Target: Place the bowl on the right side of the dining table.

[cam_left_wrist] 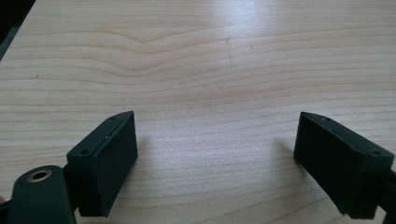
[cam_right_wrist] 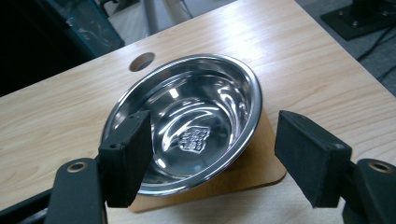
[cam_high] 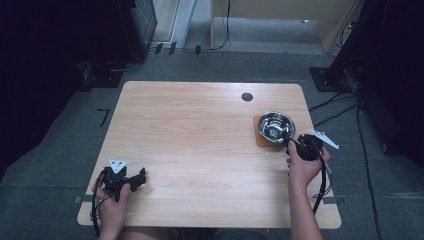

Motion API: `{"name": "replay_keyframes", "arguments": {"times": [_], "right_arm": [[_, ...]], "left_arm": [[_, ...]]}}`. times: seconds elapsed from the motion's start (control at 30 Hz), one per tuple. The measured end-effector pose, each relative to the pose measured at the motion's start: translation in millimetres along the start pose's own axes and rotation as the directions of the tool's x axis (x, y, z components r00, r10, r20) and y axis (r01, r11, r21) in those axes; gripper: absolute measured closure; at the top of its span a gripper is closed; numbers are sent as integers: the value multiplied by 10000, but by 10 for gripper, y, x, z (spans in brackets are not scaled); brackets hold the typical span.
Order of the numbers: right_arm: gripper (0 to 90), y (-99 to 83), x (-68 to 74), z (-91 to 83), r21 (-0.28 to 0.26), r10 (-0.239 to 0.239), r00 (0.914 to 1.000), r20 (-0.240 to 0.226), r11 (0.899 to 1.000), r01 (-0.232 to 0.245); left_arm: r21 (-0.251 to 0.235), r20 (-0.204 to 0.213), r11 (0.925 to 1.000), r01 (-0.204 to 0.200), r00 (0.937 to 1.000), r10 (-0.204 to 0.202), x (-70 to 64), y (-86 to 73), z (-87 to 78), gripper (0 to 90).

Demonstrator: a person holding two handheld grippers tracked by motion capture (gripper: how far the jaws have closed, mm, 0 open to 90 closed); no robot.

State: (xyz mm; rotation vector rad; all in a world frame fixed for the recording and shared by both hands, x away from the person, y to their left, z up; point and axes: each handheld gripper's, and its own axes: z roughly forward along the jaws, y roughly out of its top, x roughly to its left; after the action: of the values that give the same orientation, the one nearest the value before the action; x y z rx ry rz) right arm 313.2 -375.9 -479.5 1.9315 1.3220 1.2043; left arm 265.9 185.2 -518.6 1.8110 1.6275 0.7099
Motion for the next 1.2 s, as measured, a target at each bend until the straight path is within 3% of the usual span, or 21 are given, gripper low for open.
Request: {"name": "replay_keyframes", "arguments": {"times": [0.4, 0.7, 1.2], "right_arm": [[241, -98, 9, -152, 76, -673, 9976, -172, 9977, 674], [188, -183, 11, -246, 198, -1352, 9908, -113, 9906, 1354], [159, -311, -69, -400, 307, -1648, 9863, -43, 9858, 1649]], "left_arm": [[7, 1, 10000, -3, 10000, 3, 0, 0, -1, 133], [3, 1, 10000, 3, 10000, -3, 0, 0, 0, 132], [1, 2, 10000, 5, 10000, -5, 0, 0, 0, 133]]}}
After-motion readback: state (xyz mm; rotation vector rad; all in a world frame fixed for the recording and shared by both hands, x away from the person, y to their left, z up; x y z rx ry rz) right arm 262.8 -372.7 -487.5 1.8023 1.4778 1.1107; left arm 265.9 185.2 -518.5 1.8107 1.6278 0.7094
